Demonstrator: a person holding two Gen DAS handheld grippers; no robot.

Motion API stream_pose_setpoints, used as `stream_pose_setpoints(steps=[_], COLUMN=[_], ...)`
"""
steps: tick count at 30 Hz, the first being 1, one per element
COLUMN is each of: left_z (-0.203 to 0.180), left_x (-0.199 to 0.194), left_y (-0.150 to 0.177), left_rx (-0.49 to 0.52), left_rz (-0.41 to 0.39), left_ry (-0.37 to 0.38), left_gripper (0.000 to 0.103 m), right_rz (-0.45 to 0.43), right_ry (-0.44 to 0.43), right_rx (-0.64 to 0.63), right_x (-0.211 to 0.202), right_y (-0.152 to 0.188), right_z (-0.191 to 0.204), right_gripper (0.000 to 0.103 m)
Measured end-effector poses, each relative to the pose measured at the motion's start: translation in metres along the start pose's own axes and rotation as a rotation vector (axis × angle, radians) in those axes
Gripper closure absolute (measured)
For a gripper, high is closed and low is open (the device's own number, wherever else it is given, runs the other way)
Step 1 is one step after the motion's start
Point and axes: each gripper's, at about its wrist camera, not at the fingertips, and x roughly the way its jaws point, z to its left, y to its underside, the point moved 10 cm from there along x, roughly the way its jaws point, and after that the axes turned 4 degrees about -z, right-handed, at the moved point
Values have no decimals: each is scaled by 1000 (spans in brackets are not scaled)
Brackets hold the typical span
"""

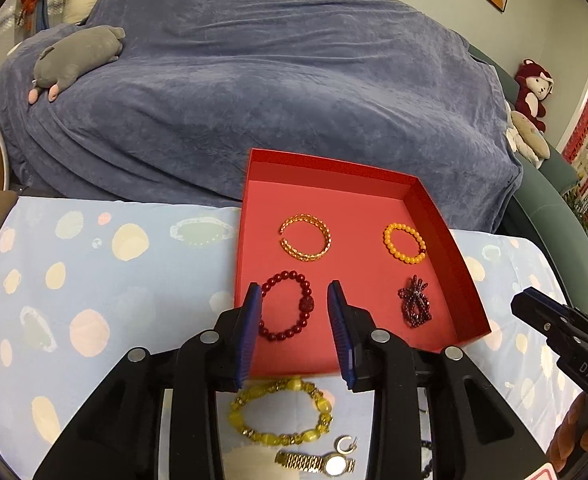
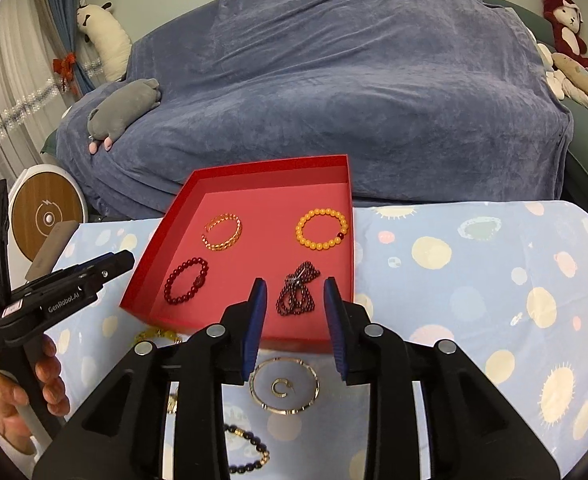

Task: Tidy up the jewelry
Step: 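Lift both bracelets into the red box and open both grippers, then close the left gripper on the yellow bead bracelet while the right approaches the thin gold bangle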

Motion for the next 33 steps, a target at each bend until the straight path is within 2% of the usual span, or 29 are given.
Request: stream_pose_setpoints(steps=[6, 11, 17, 26, 33], left_z=[16, 27, 26, 3, 10], left_x=[-32, -52, -61, -54, -48], left_y=[33, 68, 100, 116, 114], left_rx=[0, -12, -39, 32, -5], left_rz=[24, 52, 73, 99, 109], left_ry=[-19, -37, -23, 9, 5], left_gripper=[71, 71, 71, 71, 71], right_rz=[20, 56, 76, 137, 146], right_ry=[-3, -22, -46, -39, -40], right_rx=[5, 24, 59, 7, -17], right_x=[-31, -43, -48, -27, -22], right_y=[35, 68, 98, 122, 125], right_z=[1, 11, 21, 29, 35], right_gripper=[74, 74, 74, 74, 74])
